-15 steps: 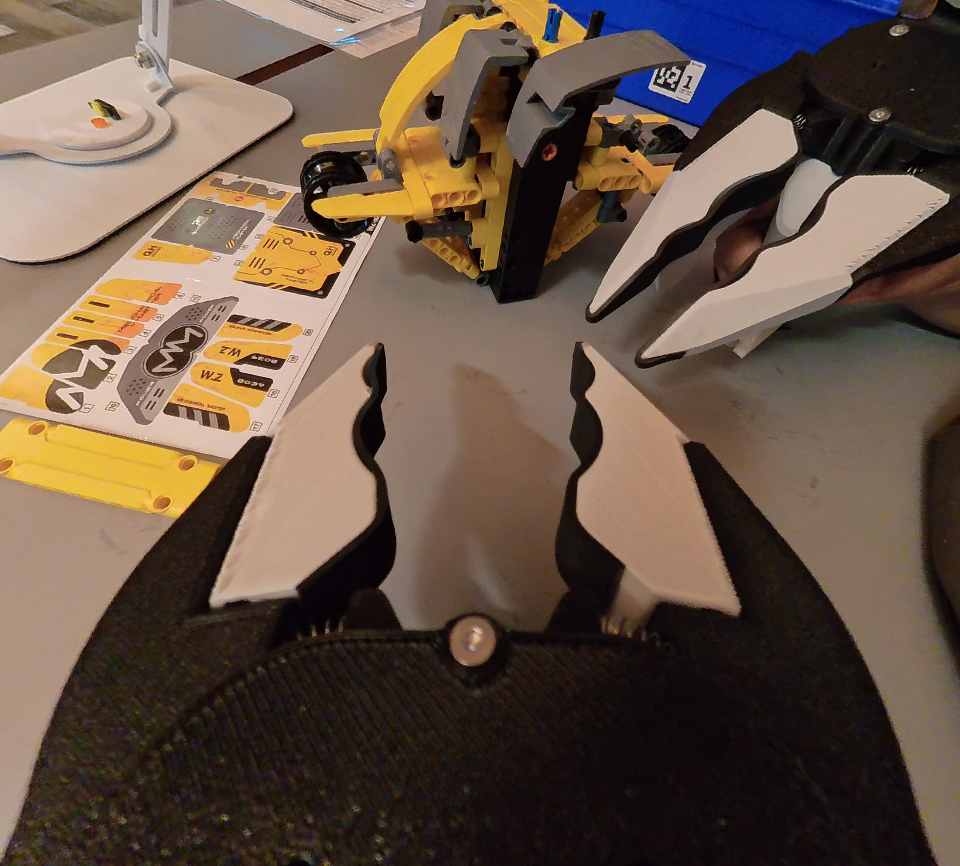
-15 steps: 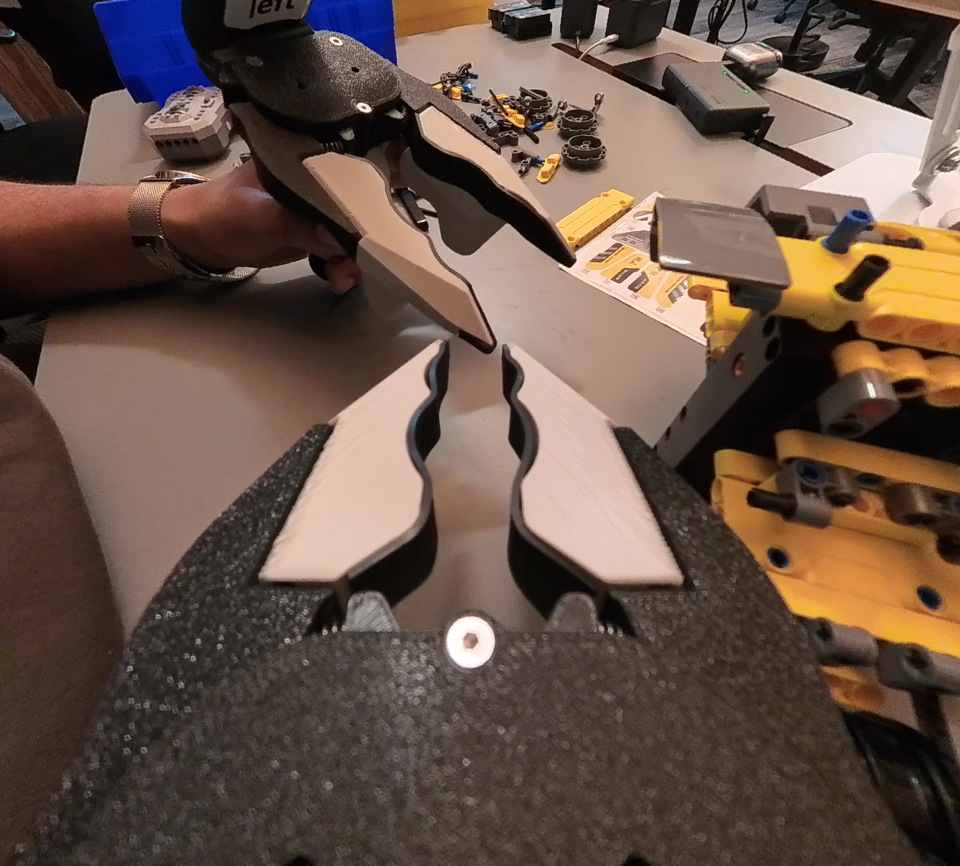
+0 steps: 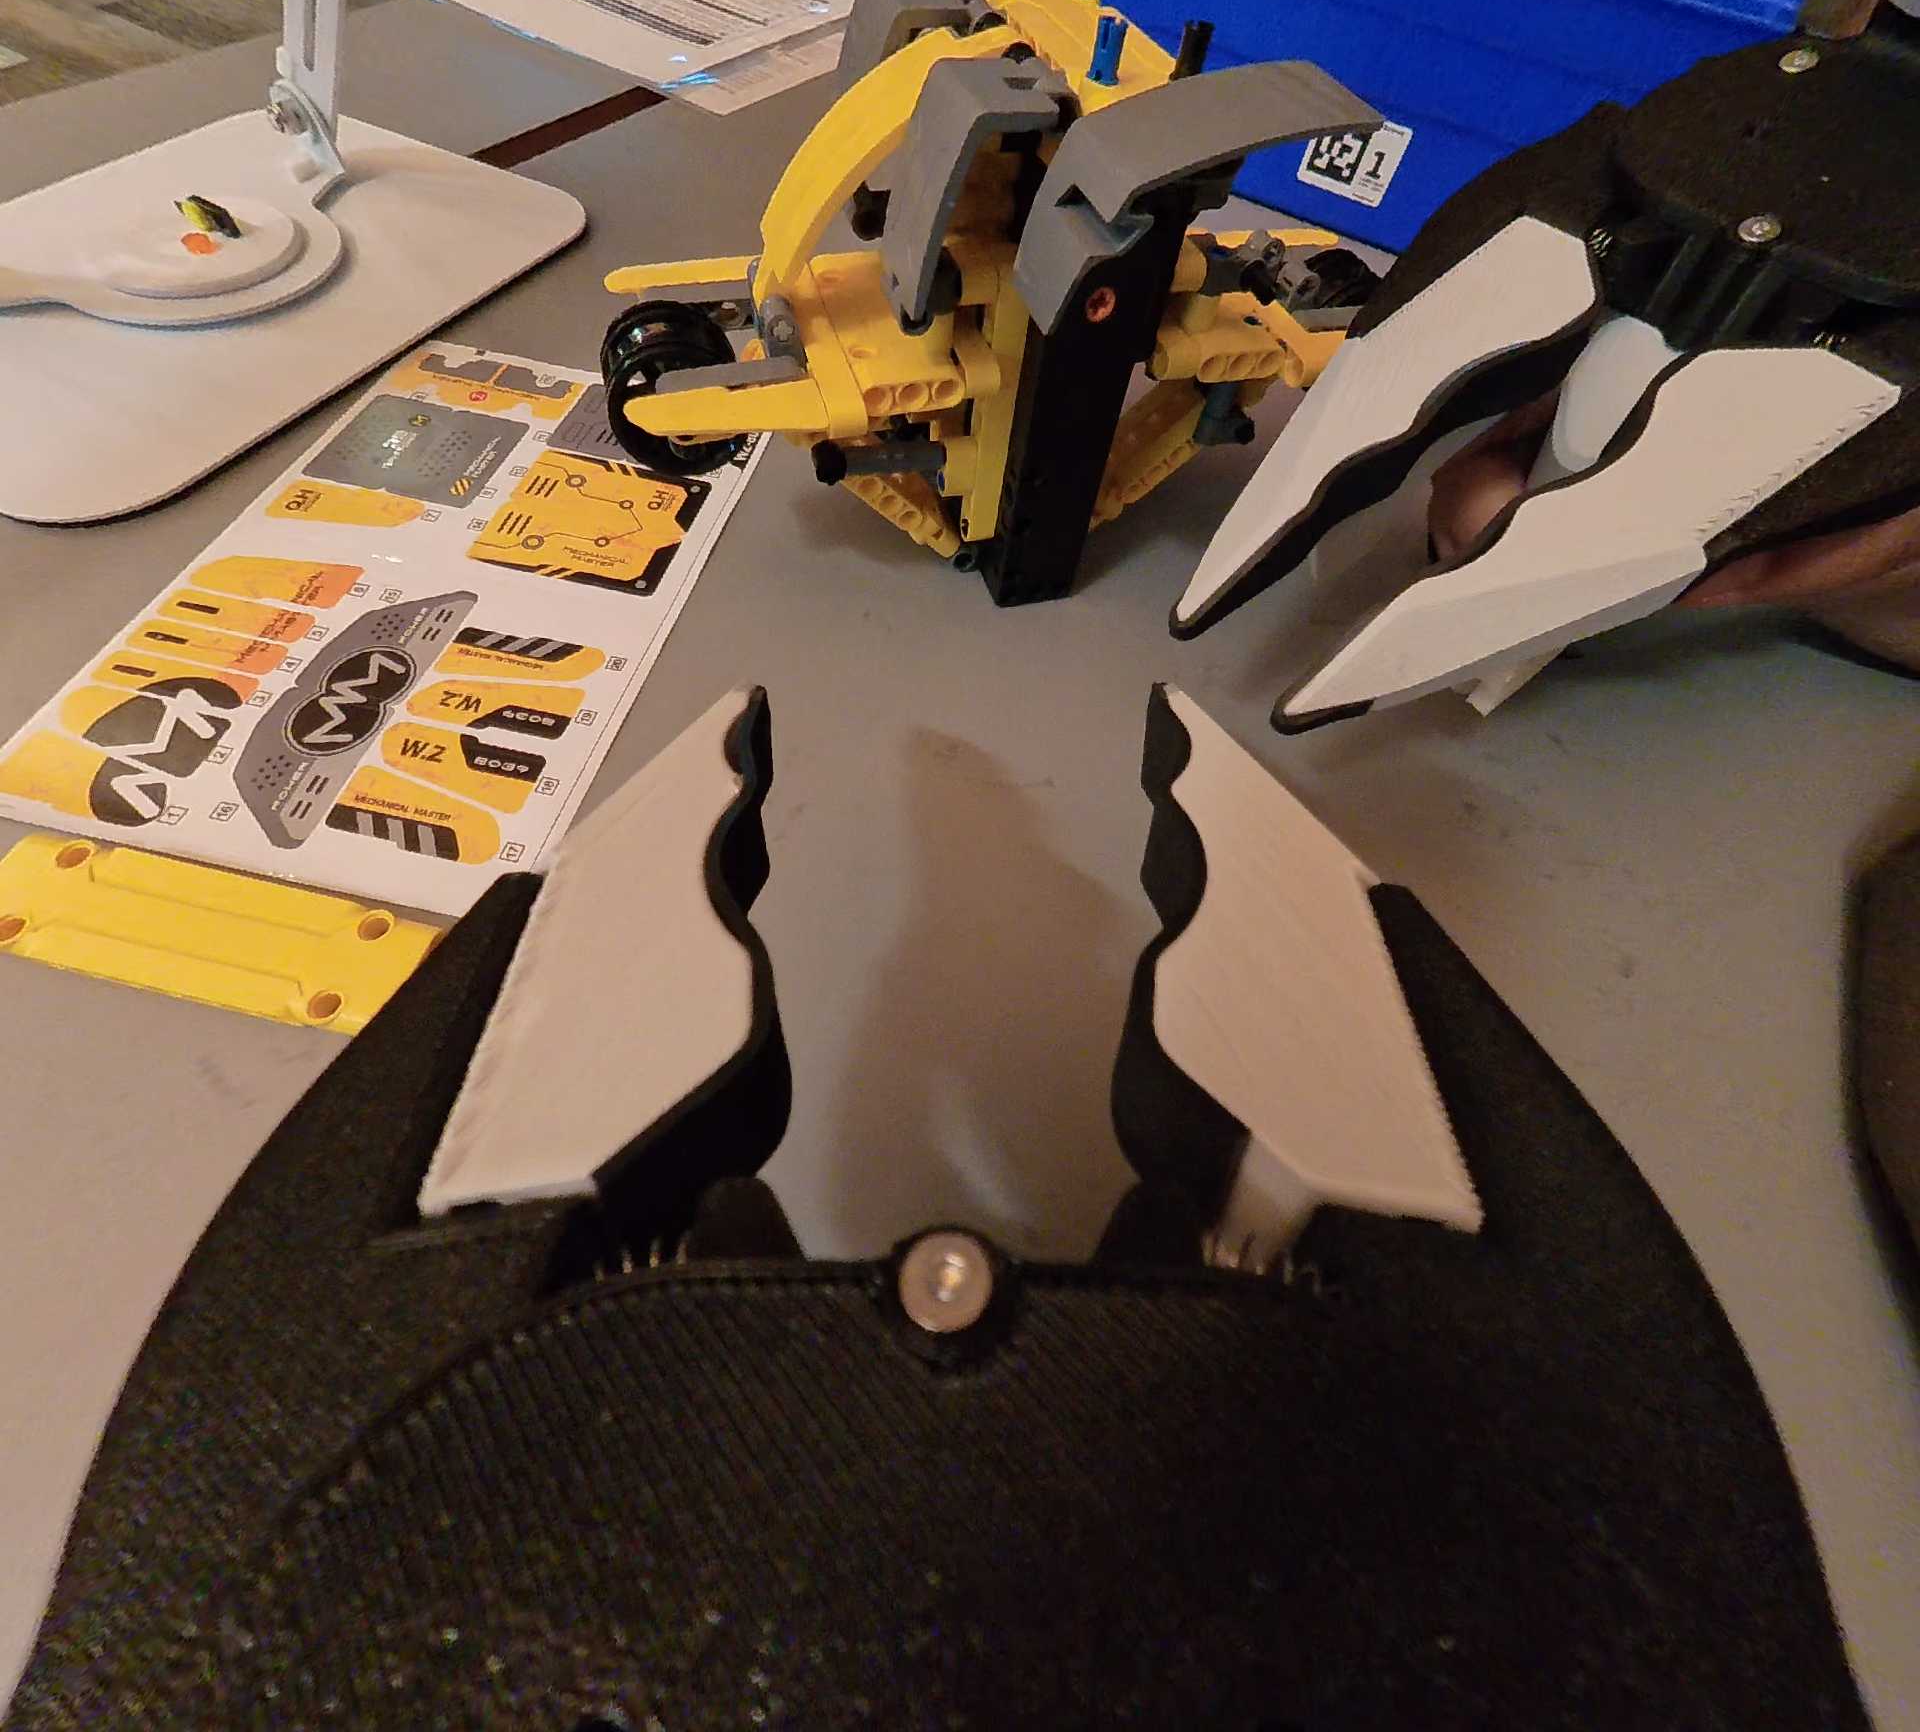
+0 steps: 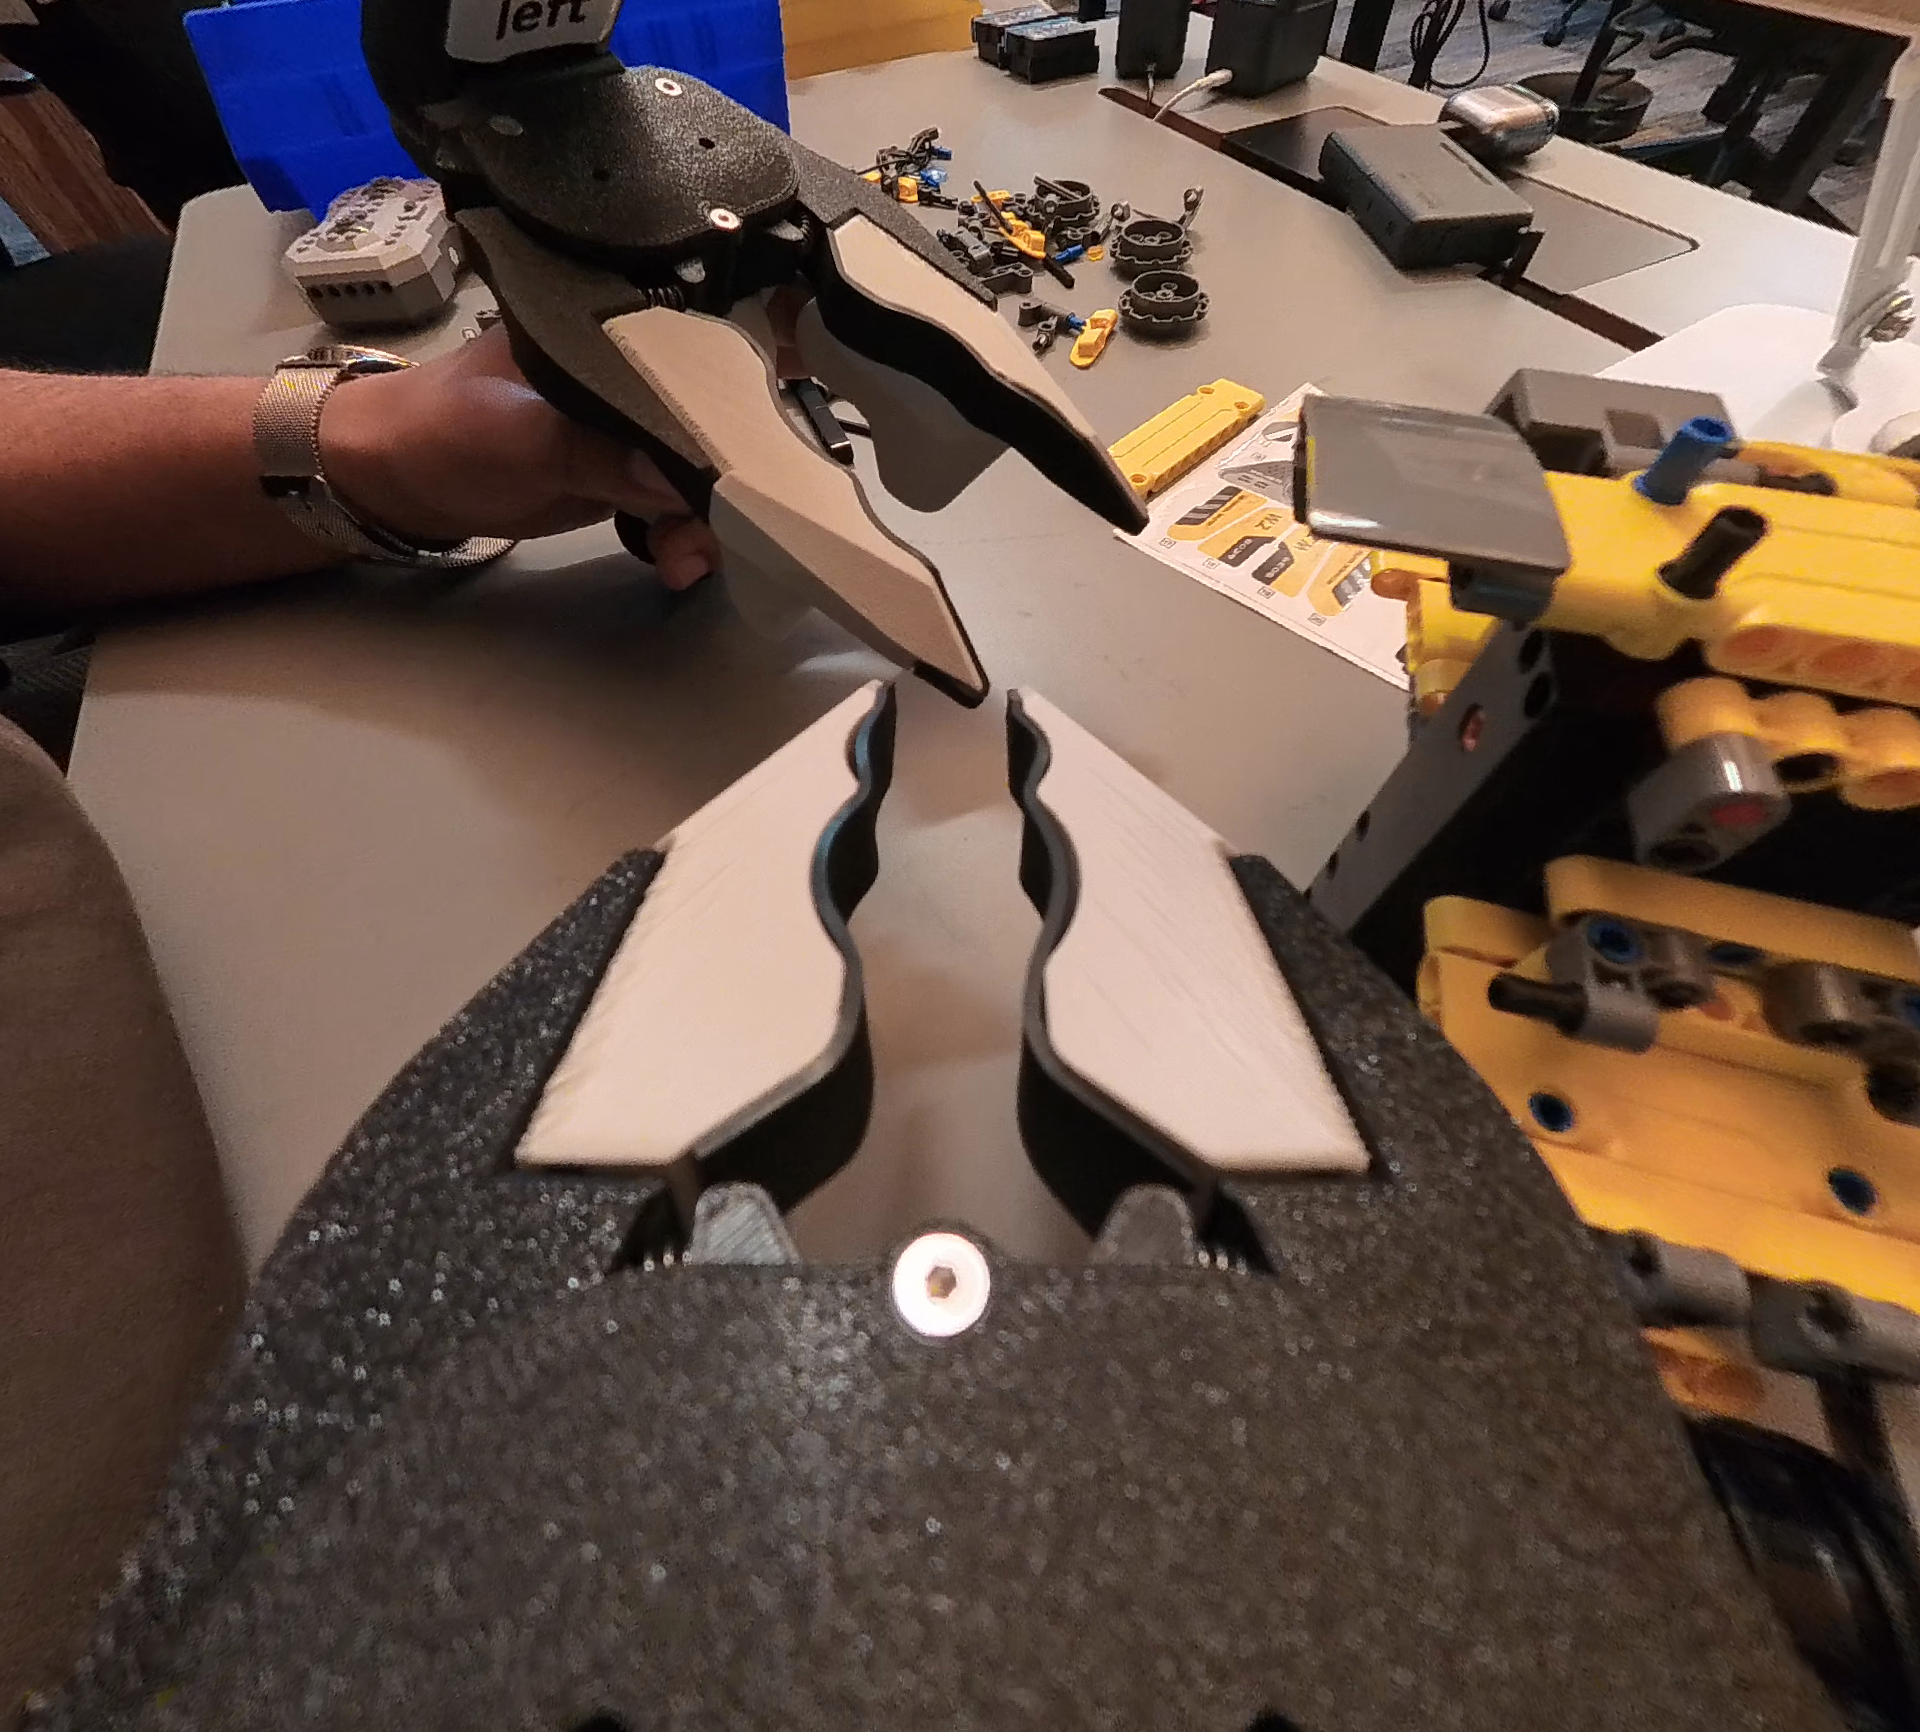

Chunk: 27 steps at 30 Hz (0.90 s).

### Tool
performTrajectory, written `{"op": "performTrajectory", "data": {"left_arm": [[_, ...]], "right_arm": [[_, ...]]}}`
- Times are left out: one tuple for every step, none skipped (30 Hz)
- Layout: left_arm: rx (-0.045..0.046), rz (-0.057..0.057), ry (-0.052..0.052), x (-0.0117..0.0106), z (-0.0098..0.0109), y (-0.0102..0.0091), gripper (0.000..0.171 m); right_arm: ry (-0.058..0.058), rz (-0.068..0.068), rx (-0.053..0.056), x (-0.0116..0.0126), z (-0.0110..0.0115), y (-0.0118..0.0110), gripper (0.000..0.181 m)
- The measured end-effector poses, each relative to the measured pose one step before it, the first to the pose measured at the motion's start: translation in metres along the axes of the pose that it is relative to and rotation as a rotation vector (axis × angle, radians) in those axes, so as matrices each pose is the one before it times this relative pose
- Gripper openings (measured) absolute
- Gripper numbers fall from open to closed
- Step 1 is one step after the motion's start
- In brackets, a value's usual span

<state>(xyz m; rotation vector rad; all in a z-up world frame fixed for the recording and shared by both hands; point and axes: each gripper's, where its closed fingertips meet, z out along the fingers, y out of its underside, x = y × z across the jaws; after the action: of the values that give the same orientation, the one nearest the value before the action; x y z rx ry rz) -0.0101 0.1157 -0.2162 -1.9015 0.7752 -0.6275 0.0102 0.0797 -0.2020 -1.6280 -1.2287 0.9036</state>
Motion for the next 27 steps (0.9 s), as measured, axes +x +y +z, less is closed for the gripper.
{"op": "performTrajectory", "data": {"left_arm": [[0.00003, 0.0006, -0.0004, -0.00004, 0.00007, -0.00003, 0.071], [-0.00014, 0.0002, 0.0001, 0.00015, 0.0, 0.00003, 0.071], [-0.00045, 0.0001, 0.0001, -0.00007, 0.00003, 0.00003, 0.071], [-0.00013, 0.0005, -0.0004, 0.00005, 0.0, 0.00003, 0.071], [-0.0001, -0.0001, -0.0001, -0.00001, -0.00001, 0.00001, 0.071], [0.00008, -0.0002, 0.0001, -0.0001, -0.00005, -0.00011, 0.071], [0.00067, -0.0001, -0.0001, 0.0, -0.00008, -0.00003, 0.071], [0.00079, -0.0002, -0.0002, 0.0, -0.00011, -0.00014, 0.071], [0.00055, -0.0004, 0.0001, -0.00003, -0.00003, -0.00005, 0.071], [0.00076, -0.0005, -0.0003, -0.00013, -0.00013, -0.00015, 0.071], [0.00249, -0.0003, -0.0005, -0.00009, -0.00032, -0.00024, 0.071], [0.00351, -0.001, -0.0007, -0.00019, -0.0003, -0.00048, 0.07], [0.00251, -0.0026, 0.0007, -0.00026, -0.0003, -0.00031, 0.07], [0.00113, -0.0038, 0.0013, -0.00018, -0.00017, -0.00012, 0.07], [0.00126, -0.0038, 0.0012, -0.00032, -0.00017, -0.00015, 0.07], [0.00213, -0.0027, 0.0005, -0.00021, -0.00026, -0.00028, 0.07], [0.00235, -0.0017, 0.0001, -0.00026, -0.0003, -0.00028, 0.07], [0.00197, -0.0013, 0.0004, -0.00004, -0.00024, -0.00024, 0.07], [0.00223, 0.0, -0.0003, -0.00009, -0.00021, -0.00027, 0.069], [0.00192, 0.0014, -0.0004, 0.00009, -0.00025, -0.00029, 0.069], [-0.0003, 0.002, 0.0001, 0.0003, 0.00002, 0.00008, 0.069], [-0.0028, 0.003, 0.0002, 0.00035, 0.00028, 0.00036, 0.069], [-0.00539, 0.0042, -0.0005, 0.00049, 0.00049, 0.0007, 0.069], [-0.00575, 0.0062, -0.0019, 0.00048, 0.00073, 0.00077, 0.069], [-0.00497, 0.0071, -0.0033, 0.0004, 0.00045, 0.00059, 0.069], [-0.00387, 0.0071, -0.0036, 0.00035, 0.00044, 0.00057, 0.068], [-0.00206, 0.0075, -0.0044, 0.00032, 0.00029, 0.00022, 0.067]], "right_arm": [[0.0005, 0.0002, 0.0004, 0.00015, 0.00005, -0.00006, 0.021], [0.001, 0.0004, -0.0002, 0.00011, -0.00005, -0.00007, 0.021], [0.0008, 0.0007, 0.0002, 0.00018, -0.00002, 0.00009, 0.022], [0.0005, 0.0006, 0.0003, 0.00014, -0.00005, -0.00002, 0.022], [0.0004, 0.0007, 0.0003, 0.0001, 0.00005, -0.00006, 0.023], [-0.0002, 0.0008, 0.0001, 0.00004, -0.00006, 0.00001, 0.023], [0.0002, 0.0004, 0.0004, 0.00002, -0.0001, -0.00012, 0.023], [0.0006, 0.0, 0.0005, 0.0001, -0.00009, -0.00013, 0.023], [0.0003, -0.0001, 0.0003, 0.00006, 0.00002, -0.00004, 0.023], [0.0007, -0.0001, 0.0005, 0.00003, -0.00011, -0.00012, 0.023], [0.0003, -0.0001, 0.0003, 0.00007, -0.0001, -0.00011, 0.024], [0.0003, 0.0, 0.0004, 0.00004, 0.00003, -0.00005, 0.024], [0.0004, 0.0001, 0.0002, 0.00008, -0.00008, 0.0, 0.024], [0.0004, 0.0003, 0.0002, 0.00004, 0.00001, -0.00003, 0.024], [0.0004, 0.0001, 0.0003, 0.00008, -0.0001, -0.0001, 0.024], [0.0006, -0.0002, 0.0006, 0.00013, -0.00008, -0.00014, 0.024], [0.0001, -0.0004, 0.0002, -0.00005, -0.00001, -0.00002, 0.024], [0.0001, -0.0007, 0.0001, -0.00013, -0.00007, -0.00008, 0.024], [0.0002, -0.0014, 0.0002, -0.00019, 0.0, -0.00011, 0.024], [0.0005, -0.0018, 0.0001, -0.00012, 0.00003, 0.0, 0.024], [0.0002, -0.0016, -0.0008, -0.00015, 0.0003, 0.0001, 0.025], [0.0, -0.0008, -0.0027, -0.00006, 0.00037, 0.00049, 0.025], [-0.0004, 0.0, -0.0028, -0.00009, 0.00051, 0.00056, 0.025], [-0.0005, 0.0007, -0.0024, 0.00006, 0.00049, 0.00051, 0.025], [-0.0009, 0.0009, -0.0021, -0.00009, 0.00037, 0.00042, 0.025], [-0.0004, 0.0008, -0.0013, 0.00012, 0.00032, 0.00023, 0.025], [0.0001, 0.0001, -0.0001, 0.00001, -0.00001, 0.00002, 0.025]]}}
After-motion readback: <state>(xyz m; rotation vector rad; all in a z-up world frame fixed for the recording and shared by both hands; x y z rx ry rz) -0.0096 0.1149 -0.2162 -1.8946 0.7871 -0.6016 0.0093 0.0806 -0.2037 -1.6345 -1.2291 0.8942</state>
